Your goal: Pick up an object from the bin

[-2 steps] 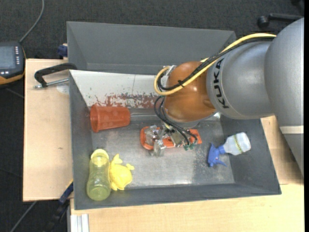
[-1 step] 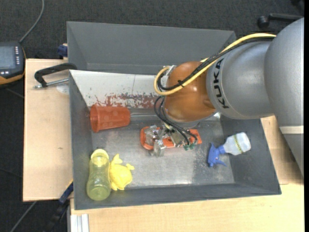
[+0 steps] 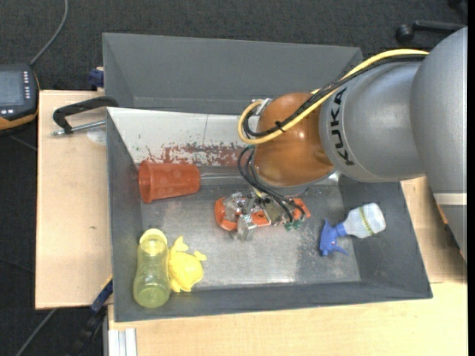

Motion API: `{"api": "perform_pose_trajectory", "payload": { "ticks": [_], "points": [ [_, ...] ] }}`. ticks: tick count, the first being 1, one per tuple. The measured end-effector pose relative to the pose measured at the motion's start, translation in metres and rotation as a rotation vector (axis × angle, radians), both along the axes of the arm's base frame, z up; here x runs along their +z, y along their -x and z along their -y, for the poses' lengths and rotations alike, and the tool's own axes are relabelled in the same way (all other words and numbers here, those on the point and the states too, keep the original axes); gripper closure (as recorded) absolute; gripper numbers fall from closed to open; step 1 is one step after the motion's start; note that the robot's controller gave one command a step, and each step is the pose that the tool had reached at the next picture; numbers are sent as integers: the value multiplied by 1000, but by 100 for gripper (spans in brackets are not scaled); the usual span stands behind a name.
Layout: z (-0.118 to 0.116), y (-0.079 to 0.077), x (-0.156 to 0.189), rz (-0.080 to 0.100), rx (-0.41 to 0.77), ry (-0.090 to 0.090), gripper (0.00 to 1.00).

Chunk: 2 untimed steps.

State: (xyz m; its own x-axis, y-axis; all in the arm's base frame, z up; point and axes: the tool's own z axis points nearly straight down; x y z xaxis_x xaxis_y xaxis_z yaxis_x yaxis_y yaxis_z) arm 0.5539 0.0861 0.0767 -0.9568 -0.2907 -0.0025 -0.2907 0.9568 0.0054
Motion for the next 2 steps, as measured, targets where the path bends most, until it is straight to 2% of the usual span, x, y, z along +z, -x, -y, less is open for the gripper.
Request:
{"api": "perform_pose_trajectory", "payload": {
  "ticks": [1, 2],
  "points": [
    [0, 1, 22, -1, 0, 0, 100],
    [-1, -2, 49, 7, 0, -1, 100]
  ]
}}
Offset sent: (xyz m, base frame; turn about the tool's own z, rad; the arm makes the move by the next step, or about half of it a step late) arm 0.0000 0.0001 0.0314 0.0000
